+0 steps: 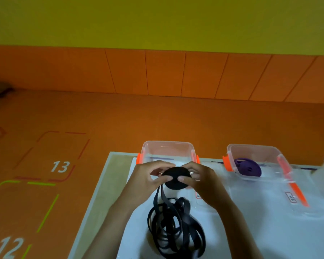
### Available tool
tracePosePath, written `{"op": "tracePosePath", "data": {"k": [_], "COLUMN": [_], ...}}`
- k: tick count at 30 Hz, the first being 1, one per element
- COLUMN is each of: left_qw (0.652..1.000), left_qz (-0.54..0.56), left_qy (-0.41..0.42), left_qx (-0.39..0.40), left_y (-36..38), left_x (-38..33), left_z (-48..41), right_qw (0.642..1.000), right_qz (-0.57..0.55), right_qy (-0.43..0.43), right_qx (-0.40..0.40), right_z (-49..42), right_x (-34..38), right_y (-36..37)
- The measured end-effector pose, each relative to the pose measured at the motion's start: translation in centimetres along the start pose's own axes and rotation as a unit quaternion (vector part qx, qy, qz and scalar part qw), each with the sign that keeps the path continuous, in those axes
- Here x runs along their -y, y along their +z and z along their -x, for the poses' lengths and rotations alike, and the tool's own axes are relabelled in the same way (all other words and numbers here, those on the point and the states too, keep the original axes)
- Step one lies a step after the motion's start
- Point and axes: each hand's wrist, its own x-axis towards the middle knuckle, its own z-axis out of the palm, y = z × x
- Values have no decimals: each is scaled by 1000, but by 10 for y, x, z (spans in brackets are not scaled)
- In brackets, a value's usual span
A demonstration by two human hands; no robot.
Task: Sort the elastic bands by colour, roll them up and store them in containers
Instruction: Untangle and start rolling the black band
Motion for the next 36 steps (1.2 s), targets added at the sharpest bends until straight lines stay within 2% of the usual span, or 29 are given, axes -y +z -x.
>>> {"op": "tracePosePath", "data": {"k": [2, 5, 6, 9, 12, 16, 19, 21, 23, 26, 29, 32, 33, 36], "left_qw": [999, 995, 995, 998, 997, 998, 997, 999, 998, 995, 1000, 999, 998, 995], "left_qz": [41, 69, 64, -20, -68, 15, 43, 11, -55, -103, -23, 20, 9, -59], "left_qy": [-15, -28, -34, -39, -25, 8, -16, -22, -11, 4, -13, -47, -54, -48], "left_qx": [-33, -65, -64, -38, -21, -53, -58, -39, -3, 15, -10, 17, 35, 62], "left_y": [3, 3, 1, -10, -12, -4, -5, -10, -14, -10, -6, -11, -13, -13], "left_x": [-2, 0, 0, 3, -2, -12, -15, -13, -13, -19, -20, -17, -15, -14], "left_z": [3, 7, 7, 5, 4, 1, -6, -8, -10, -10, -10, -9, -9, -9], "right_qw": [999, 979, 976, 993, 997, 977, 971, 977, 993, 999, 995, 983, 988, 999], "right_qz": [-37, -191, -210, -112, -60, -202, -234, -213, -120, 7, -62, -165, -140, 51], "right_qy": [-24, -42, -46, -44, -40, -31, -40, -24, -20, -28, -8, -18, -16, 6], "right_qx": [-25, -55, -45, -3, -29, -63, -43, -17, 1, -26, -76, -81, -66, 6], "right_z": [3, 8, 9, 9, 7, 11, 12, 12, 12, 10, 12, 19, 20, 19], "right_x": [3, 1, -1, -3, -2, -3, -7, -9, -7, -1, 0, 1, 0, 1], "right_y": [2, 6, 6, 3, -2, -2, -2, 0, 0, 1, 0, -5, -9, -19]}}
